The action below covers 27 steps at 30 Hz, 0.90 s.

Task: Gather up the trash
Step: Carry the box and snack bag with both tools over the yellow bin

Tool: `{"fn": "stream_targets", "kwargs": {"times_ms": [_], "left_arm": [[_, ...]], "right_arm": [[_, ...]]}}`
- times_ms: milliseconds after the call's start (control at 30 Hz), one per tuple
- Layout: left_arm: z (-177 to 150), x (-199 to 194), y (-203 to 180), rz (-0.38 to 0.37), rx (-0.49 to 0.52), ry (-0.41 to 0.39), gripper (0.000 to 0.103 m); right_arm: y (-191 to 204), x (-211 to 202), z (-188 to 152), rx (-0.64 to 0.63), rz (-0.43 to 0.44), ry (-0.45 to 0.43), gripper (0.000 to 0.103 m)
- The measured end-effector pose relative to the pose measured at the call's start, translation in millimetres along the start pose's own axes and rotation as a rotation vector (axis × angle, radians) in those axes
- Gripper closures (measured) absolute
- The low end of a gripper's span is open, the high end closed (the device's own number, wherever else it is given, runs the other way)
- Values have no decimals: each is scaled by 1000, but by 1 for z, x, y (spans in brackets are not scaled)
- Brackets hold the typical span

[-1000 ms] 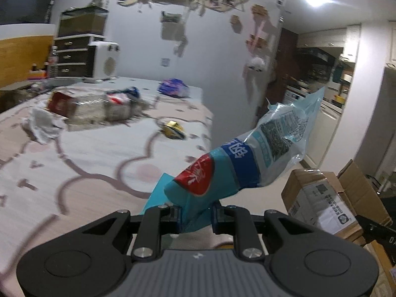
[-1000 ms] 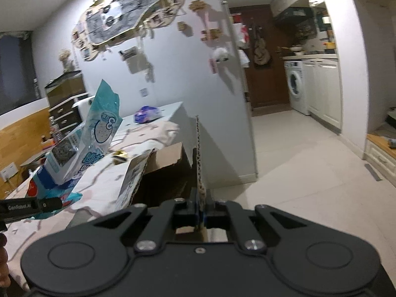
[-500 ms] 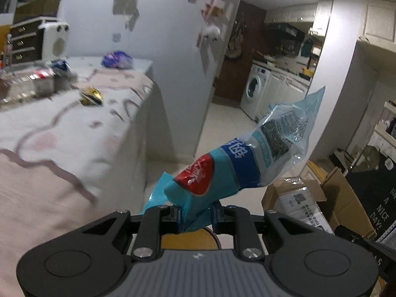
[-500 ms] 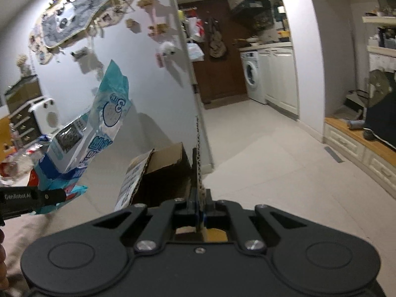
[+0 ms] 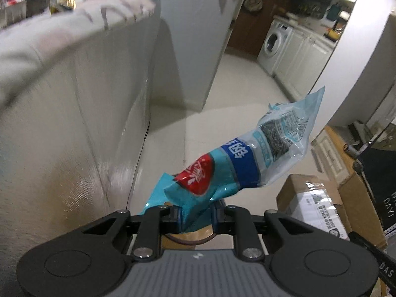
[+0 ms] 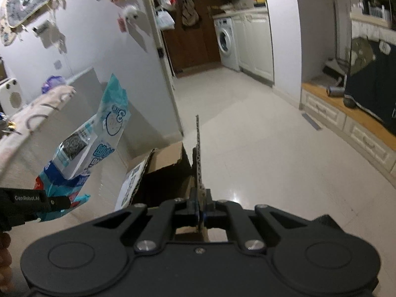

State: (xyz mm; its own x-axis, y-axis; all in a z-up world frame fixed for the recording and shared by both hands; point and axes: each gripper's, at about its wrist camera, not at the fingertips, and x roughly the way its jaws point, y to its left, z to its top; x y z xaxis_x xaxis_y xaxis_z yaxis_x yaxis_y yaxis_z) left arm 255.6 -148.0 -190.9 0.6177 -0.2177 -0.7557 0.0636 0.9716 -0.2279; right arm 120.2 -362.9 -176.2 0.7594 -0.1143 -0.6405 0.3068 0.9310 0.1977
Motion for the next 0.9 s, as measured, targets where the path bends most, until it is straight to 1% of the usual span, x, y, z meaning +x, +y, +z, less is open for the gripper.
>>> {"fn": "stream_targets", "kwargs": {"times_ms": [200,333,433,533,667,733,900], "left_arm": [[-5,66,15,46,-57,112,81],[-13,112,26,78,-91,205,81],[-19,144,36,93,-136,262,81],[-21,174,45,122,-187,297,81],[-30,208,57,169,-286,318,81],[-34,226,62,189,-316,337,81],[-35,272,65,212,-287,397,80]], "right_arm": [[-4,56,-6,24,-26,85,99],[-2,93,-9,18,-37,144,99],[2,122,-11,12,-42,189,99],[4,150,-14,17,-45,234,99],[6,184,-18,21,-51,283,99],[9,201,-21,11,-58,306,99],[16,245,-27,-10,-63,358,99]]}}
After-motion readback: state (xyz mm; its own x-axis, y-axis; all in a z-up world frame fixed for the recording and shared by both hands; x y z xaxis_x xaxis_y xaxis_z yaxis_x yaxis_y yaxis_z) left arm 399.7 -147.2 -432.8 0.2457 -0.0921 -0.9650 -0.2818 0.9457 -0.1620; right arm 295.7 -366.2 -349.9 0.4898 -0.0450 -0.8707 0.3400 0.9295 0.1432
